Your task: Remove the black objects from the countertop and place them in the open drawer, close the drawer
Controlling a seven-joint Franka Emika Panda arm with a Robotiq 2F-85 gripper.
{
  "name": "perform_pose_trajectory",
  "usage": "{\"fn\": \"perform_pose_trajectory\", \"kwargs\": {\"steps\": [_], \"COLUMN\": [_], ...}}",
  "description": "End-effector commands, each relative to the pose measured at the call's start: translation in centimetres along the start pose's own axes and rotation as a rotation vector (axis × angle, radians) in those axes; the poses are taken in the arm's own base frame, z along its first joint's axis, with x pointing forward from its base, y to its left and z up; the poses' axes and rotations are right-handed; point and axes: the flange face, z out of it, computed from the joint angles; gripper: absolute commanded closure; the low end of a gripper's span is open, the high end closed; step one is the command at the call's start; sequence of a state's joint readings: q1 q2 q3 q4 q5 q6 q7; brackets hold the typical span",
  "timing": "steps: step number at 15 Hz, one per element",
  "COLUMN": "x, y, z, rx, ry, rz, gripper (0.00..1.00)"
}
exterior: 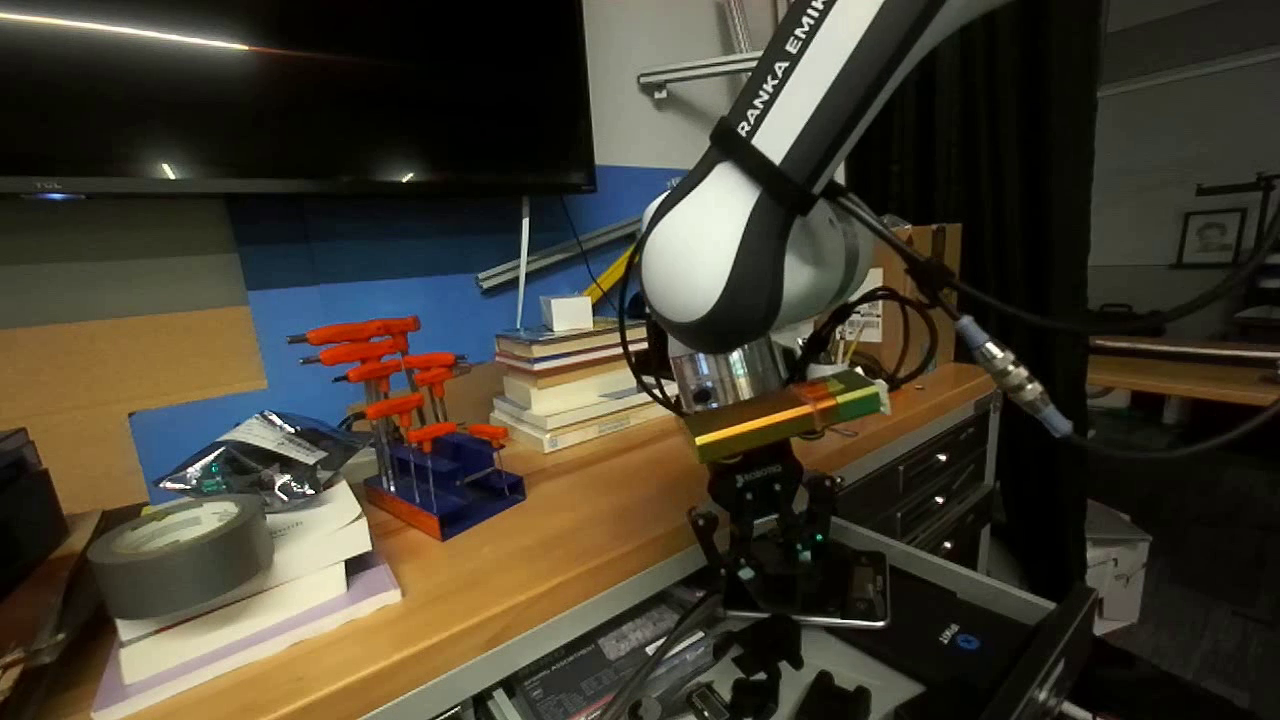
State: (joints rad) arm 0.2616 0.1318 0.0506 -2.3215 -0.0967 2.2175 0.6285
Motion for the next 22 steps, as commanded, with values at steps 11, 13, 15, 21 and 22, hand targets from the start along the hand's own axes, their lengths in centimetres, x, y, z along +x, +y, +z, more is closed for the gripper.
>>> {"fn": "perform_pose_trajectory", "kwargs": {"steps": [11,13,15,21,22], "x": [-7.2,-7.1,-6.7,-5.5,-5.4], "y": [-1.0,-1.3,-1.5,-2.1,-2.1], "z": [9.4,10.4,11.3,13.6,13.8], "rx": [0.146,0.149,0.148,0.147,0.149], "ry": [-0.019,-0.018,-0.016,-0.012,-0.013], "rz": [-0.147,-0.155,-0.154,-0.157,-0.151], "gripper": [0.83,0.83,0.83,0.83,0.82]}}
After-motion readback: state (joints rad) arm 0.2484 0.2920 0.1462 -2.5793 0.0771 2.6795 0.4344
